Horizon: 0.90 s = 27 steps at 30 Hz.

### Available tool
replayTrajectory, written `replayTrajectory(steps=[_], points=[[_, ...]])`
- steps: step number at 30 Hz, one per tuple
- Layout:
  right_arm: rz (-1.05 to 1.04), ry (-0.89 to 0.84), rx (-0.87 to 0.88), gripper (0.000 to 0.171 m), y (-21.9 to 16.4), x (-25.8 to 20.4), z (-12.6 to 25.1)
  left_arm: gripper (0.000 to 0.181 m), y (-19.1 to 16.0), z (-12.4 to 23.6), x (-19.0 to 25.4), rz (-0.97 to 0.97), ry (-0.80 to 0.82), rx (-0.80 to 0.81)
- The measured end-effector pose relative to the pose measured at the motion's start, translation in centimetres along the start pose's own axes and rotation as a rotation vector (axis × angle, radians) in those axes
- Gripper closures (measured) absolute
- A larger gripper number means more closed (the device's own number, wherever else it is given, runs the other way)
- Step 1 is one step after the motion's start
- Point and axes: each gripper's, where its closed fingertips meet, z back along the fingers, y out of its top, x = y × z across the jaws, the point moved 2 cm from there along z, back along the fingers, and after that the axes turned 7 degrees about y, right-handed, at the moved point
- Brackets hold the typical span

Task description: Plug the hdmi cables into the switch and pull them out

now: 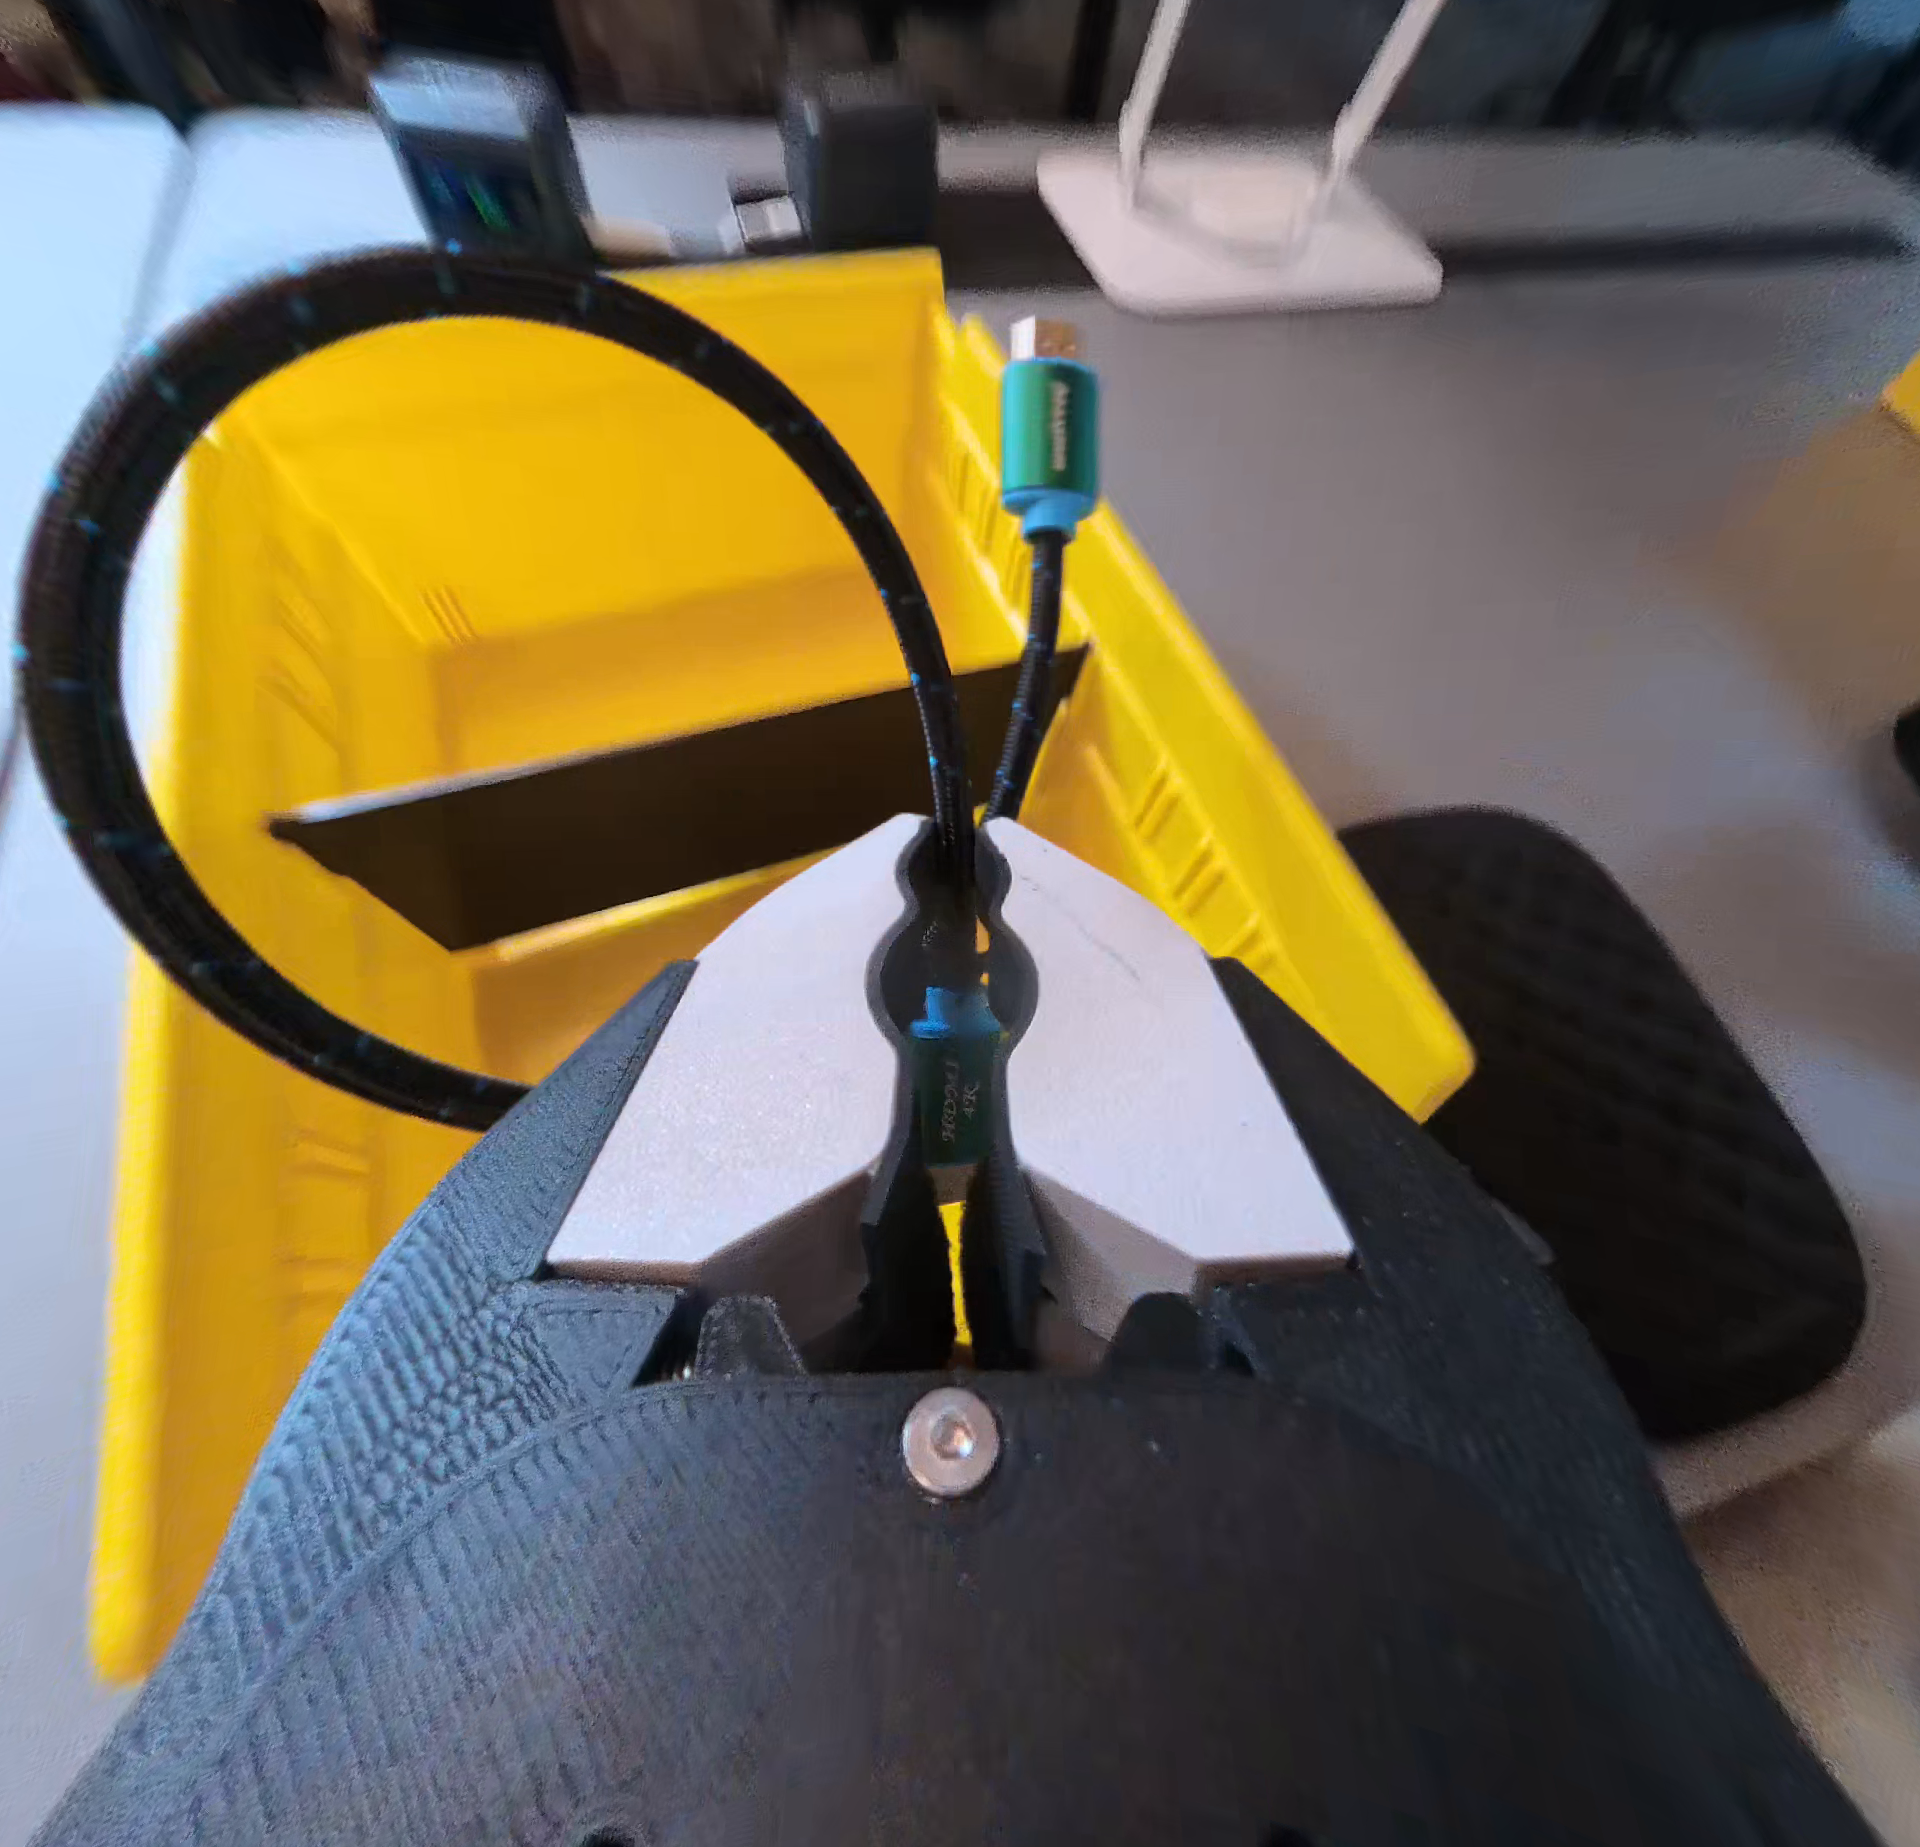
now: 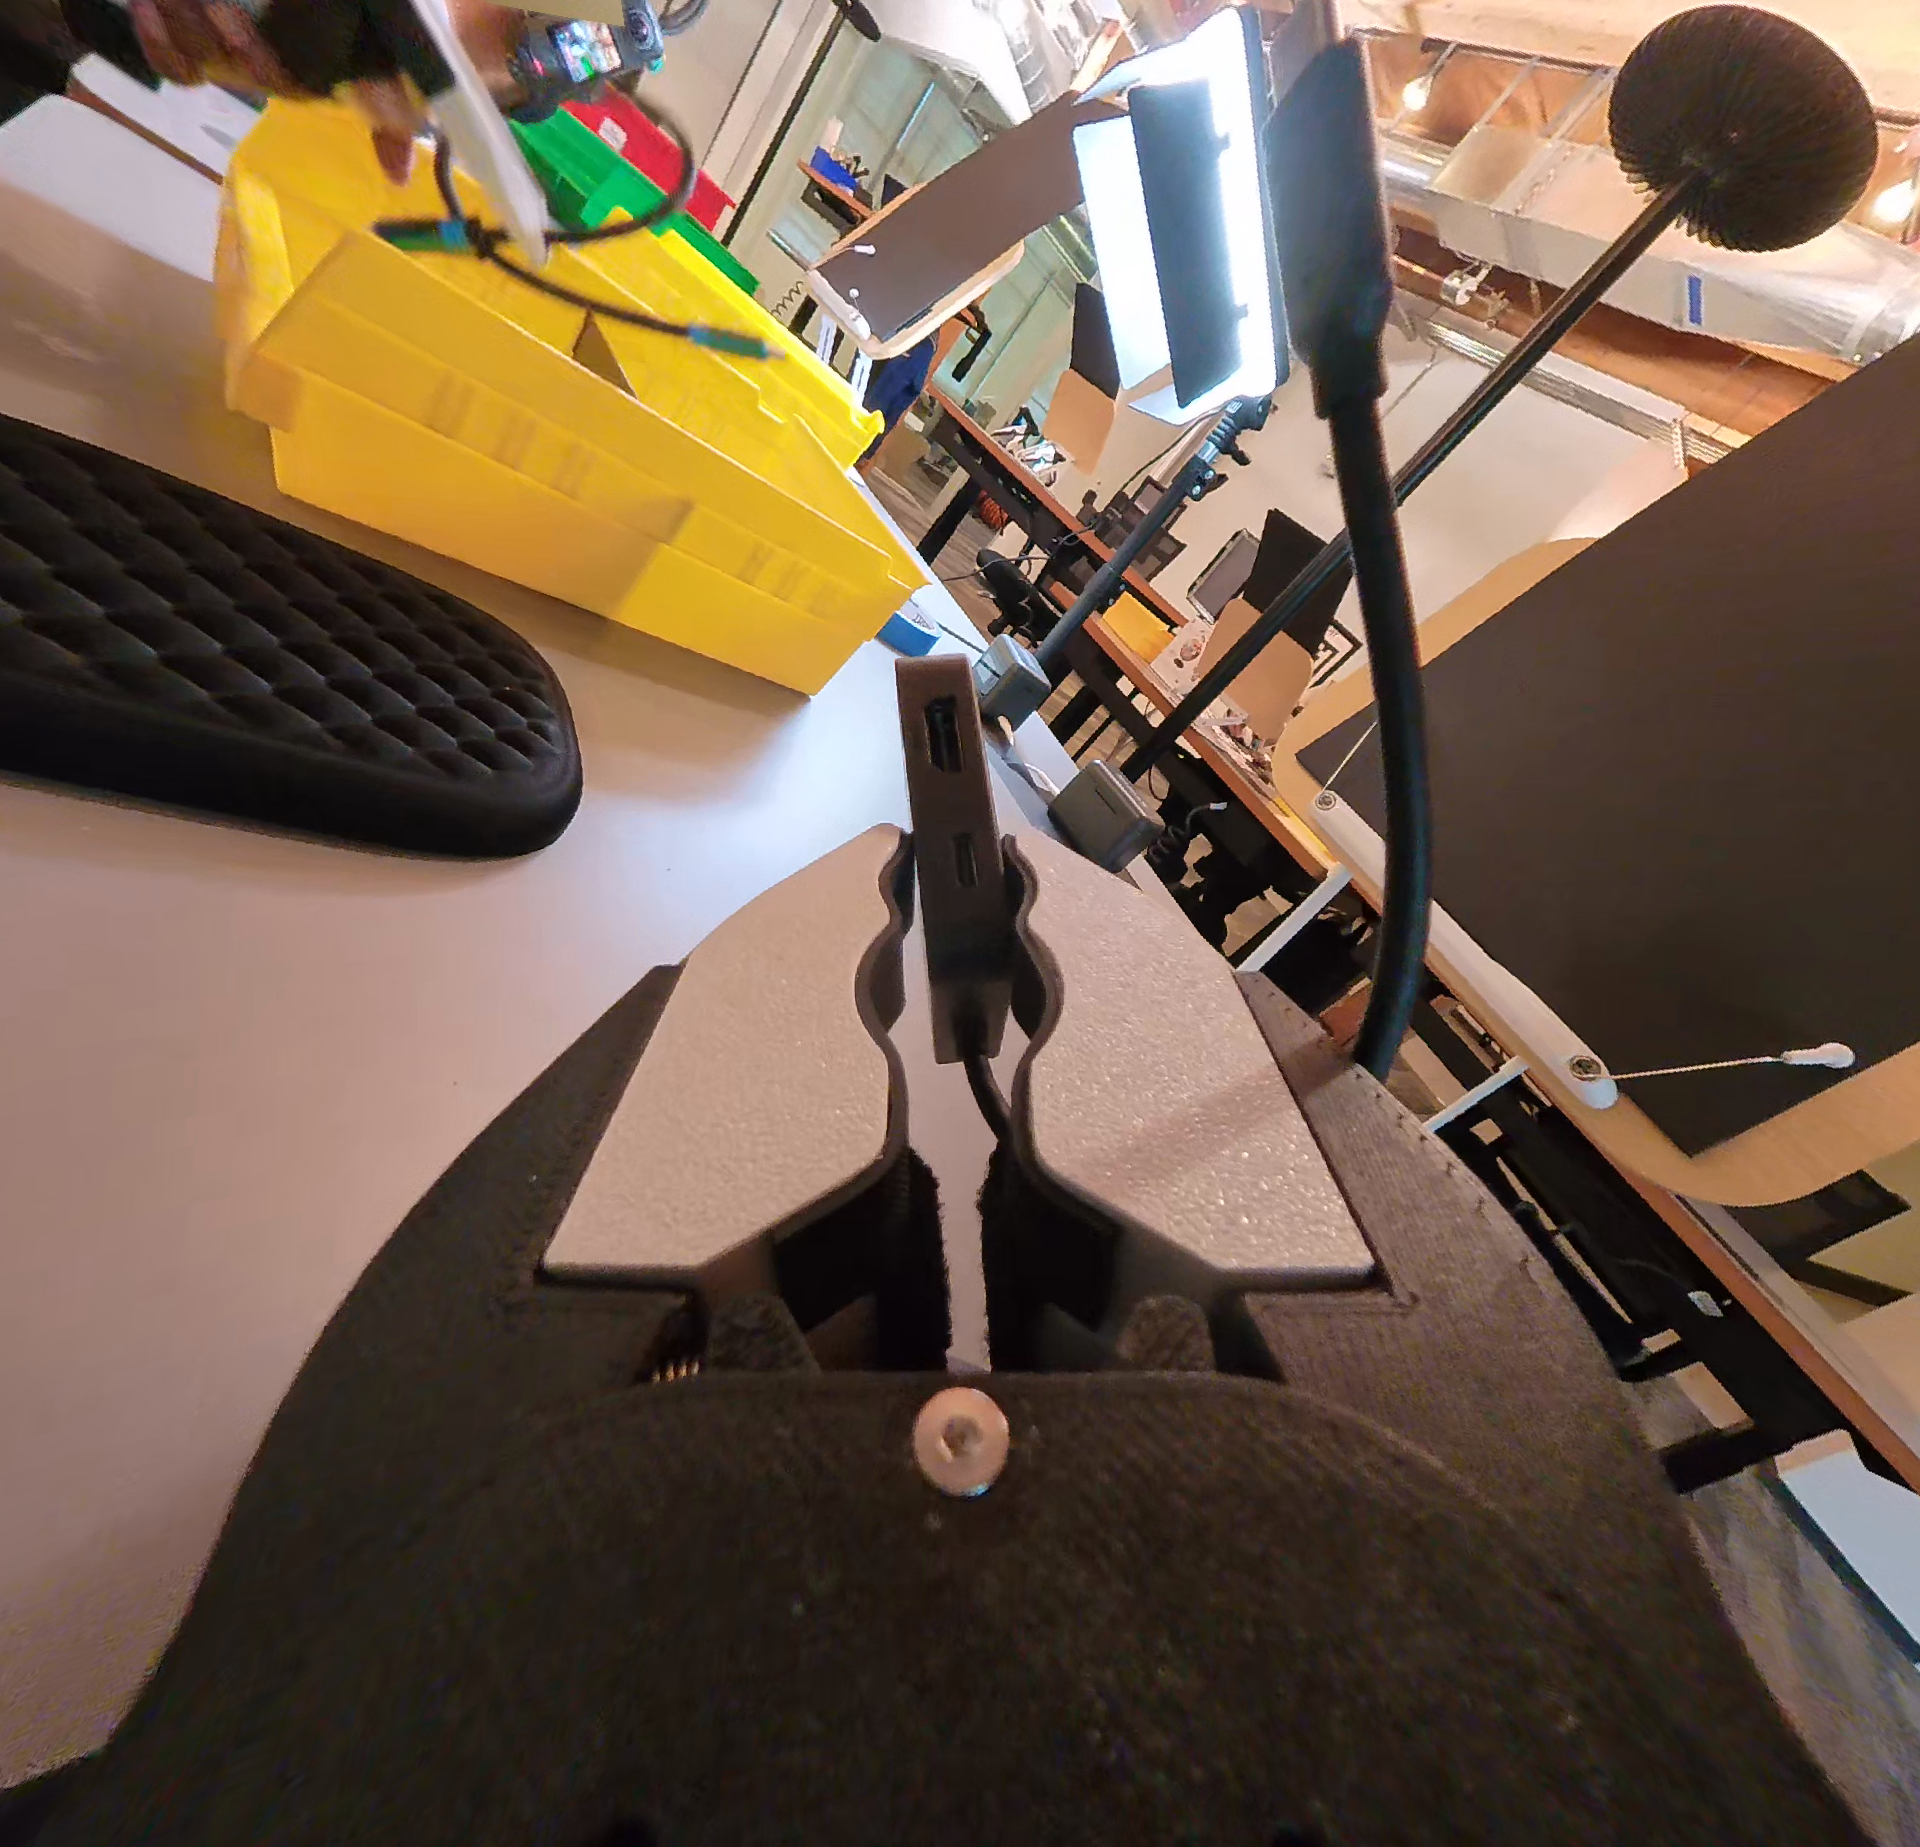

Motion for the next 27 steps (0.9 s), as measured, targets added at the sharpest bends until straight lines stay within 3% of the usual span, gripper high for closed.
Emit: replayTrajectory(steps=[4,9,14,19,24,27], points=[[0.013,0.007,-0.002,0.156,0.1,-0.2,0.0,0.175,3.9,2.7,2.6,-0.063,0.016,0.156],[0.009,-0.011,0.02,0.156,0.7,0.0,0.5,0.175,4.3,3.6,8.5,-0.181,-0.046,0.062],[0.008,-0.019,0.05,0.156,1.2,0.0,0.7,0.175,1.2,1.5,13.3,-0.261,-0.016,-0.088],[-0.018,-0.022,0.09,0.156,1.7,0.2,1.0,0.175,-1.5,0.1,18.8,-0.257,-0.142,-0.179],[-0.026,-0.026,0.115,0.155,1.9,0.3,1.2,0.175,-6.2,-3.2,19.5,-0.166,-0.122,-0.345],[-0.031,-0.03,0.131,0.155,2.1,0.4,1.3,0.172,-7.5,-4.3,20.3,-0.052,-0.184,-0.352]])
